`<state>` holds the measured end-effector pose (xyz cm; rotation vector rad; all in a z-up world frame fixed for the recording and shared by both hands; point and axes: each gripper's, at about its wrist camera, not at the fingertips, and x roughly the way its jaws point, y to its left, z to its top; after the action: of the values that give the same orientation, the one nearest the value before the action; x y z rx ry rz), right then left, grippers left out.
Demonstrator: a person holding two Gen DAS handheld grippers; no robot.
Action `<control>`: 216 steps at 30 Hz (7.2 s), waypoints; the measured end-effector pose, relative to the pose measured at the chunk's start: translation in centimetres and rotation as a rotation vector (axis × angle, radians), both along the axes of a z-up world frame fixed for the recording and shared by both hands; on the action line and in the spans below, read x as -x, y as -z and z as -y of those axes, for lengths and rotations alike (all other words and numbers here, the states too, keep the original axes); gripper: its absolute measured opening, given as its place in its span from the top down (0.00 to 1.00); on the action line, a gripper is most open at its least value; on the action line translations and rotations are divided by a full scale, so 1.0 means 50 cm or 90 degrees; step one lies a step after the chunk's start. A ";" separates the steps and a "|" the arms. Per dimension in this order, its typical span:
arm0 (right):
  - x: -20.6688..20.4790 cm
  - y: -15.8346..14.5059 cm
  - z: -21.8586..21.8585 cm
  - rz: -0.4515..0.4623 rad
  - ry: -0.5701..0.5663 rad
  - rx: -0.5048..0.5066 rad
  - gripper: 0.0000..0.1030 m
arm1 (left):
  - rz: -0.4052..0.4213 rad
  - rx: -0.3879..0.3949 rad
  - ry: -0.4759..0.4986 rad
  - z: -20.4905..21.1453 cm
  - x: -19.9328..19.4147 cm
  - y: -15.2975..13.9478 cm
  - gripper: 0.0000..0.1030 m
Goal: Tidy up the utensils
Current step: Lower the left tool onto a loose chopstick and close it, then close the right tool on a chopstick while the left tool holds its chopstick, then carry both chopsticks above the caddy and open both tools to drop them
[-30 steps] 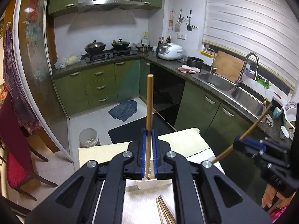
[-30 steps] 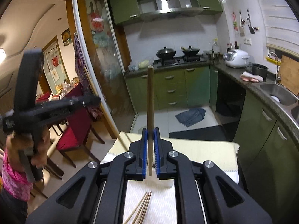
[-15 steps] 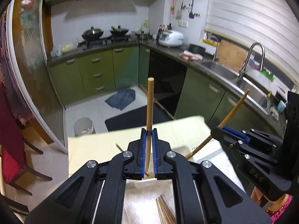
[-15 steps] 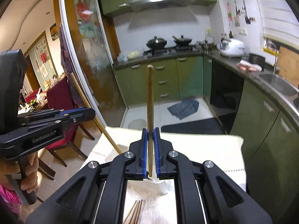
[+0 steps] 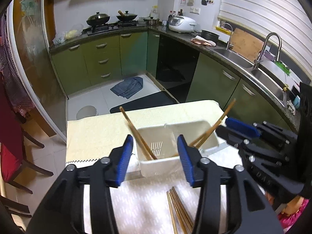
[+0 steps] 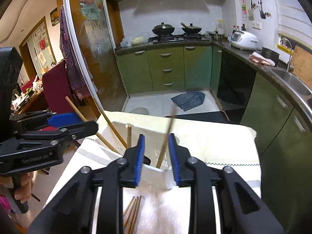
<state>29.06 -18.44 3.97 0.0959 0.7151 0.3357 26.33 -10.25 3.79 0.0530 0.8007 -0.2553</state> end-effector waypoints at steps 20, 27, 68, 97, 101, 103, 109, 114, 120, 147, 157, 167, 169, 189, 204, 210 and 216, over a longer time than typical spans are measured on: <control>0.256 0.131 0.076 -0.090 -0.038 0.000 0.46 | -0.270 -0.098 0.014 0.029 0.132 0.328 0.50; 0.263 0.154 0.083 -0.110 -0.040 -0.012 0.46 | -0.297 -0.120 0.011 0.056 0.134 0.371 0.50; 0.097 0.348 -0.156 -0.382 -0.131 0.174 0.78 | -0.312 -0.128 0.037 -0.021 0.158 0.388 0.88; 0.100 0.278 -0.110 -0.326 -0.135 0.100 0.94 | -0.302 -0.079 0.048 -0.029 0.113 0.339 0.93; 0.128 0.225 -0.067 -0.282 -0.130 0.060 0.94 | -0.268 -0.081 0.057 -0.030 0.119 0.290 0.93; 0.137 0.210 -0.049 -0.275 -0.127 0.052 0.94 | -0.279 -0.089 0.049 -0.028 0.113 0.282 0.93; 0.139 0.206 -0.028 -0.275 -0.118 0.048 0.94 | -0.348 -0.120 -0.007 -0.025 0.075 0.348 0.93; 0.145 0.207 -0.027 -0.274 -0.122 0.043 0.94 | -0.387 -0.107 -0.038 -0.019 0.060 0.371 0.93; 0.150 0.200 -0.015 -0.267 -0.124 0.034 0.94 | -0.415 -0.092 -0.099 -0.041 0.052 0.390 0.92; 0.181 0.112 0.039 -0.190 -0.120 -0.016 0.94 | -0.200 -0.029 -0.014 -0.046 0.174 0.124 0.94; 0.193 0.044 0.049 -0.147 -0.117 -0.020 0.94 | -0.142 -0.011 0.005 -0.033 0.195 0.039 0.94; 0.181 -0.101 0.067 -0.077 -0.111 -0.029 0.94 | -0.037 0.008 0.019 -0.016 0.179 -0.142 0.94; 0.179 -0.133 0.073 -0.063 -0.106 -0.030 0.94 | -0.013 0.014 0.015 -0.014 0.170 -0.182 0.94; 0.051 -0.291 0.110 0.045 -0.023 -0.063 0.94 | 0.071 0.006 -0.006 0.038 0.029 -0.234 0.94; -0.020 -0.091 0.067 -0.007 -0.017 -0.032 0.94 | -0.006 -0.015 -0.001 0.034 -0.008 -0.080 0.94; -0.028 -0.027 0.037 -0.033 -0.026 0.005 0.93 | -0.032 -0.026 0.003 0.031 0.008 -0.039 0.84; 0.000 -0.055 0.050 0.001 -0.020 -0.002 0.80 | -0.003 -0.019 0.010 0.025 0.057 -0.071 0.58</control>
<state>29.04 -20.96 6.74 0.0869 0.7158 0.3667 23.49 -11.49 7.32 0.0869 0.8085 -0.2579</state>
